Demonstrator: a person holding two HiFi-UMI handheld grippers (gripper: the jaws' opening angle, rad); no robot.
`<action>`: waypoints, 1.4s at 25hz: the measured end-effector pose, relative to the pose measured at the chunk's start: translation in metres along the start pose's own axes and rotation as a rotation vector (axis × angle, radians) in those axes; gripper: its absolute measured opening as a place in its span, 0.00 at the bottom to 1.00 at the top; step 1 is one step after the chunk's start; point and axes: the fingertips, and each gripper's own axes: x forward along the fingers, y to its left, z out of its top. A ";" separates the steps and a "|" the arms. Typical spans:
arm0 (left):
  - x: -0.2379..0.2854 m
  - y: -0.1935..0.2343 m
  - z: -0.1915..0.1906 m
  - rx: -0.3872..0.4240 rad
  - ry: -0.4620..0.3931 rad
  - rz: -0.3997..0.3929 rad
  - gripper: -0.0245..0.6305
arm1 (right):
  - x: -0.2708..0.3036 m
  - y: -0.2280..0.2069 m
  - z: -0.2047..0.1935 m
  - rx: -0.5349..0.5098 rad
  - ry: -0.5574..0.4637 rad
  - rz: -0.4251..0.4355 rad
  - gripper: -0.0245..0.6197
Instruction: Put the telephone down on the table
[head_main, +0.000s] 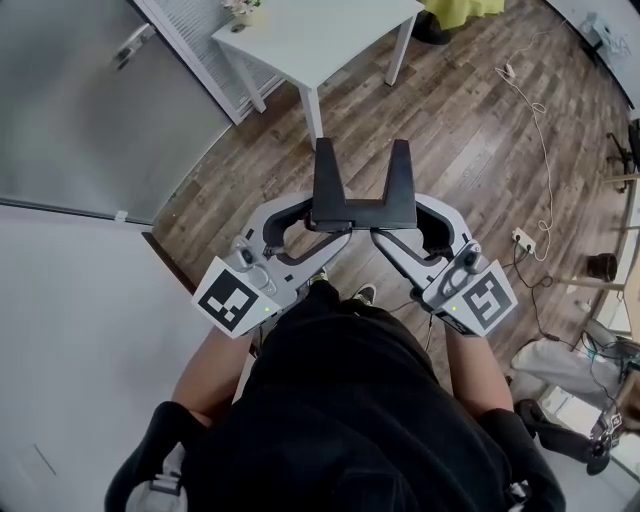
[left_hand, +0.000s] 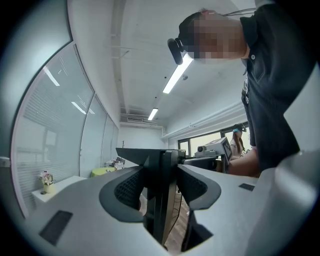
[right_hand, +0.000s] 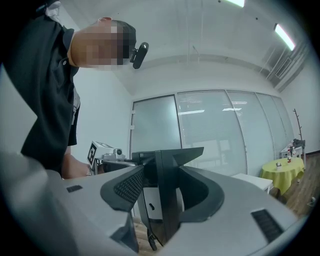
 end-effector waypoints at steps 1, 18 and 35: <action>0.000 0.001 0.000 0.000 0.000 -0.001 0.36 | 0.001 0.000 0.001 0.004 -0.002 0.002 0.39; 0.001 0.007 0.004 0.005 0.001 -0.017 0.36 | 0.007 0.000 0.008 0.026 -0.022 -0.004 0.39; 0.003 0.004 0.005 -0.001 0.005 -0.089 0.36 | 0.001 0.004 0.012 0.040 -0.053 -0.071 0.39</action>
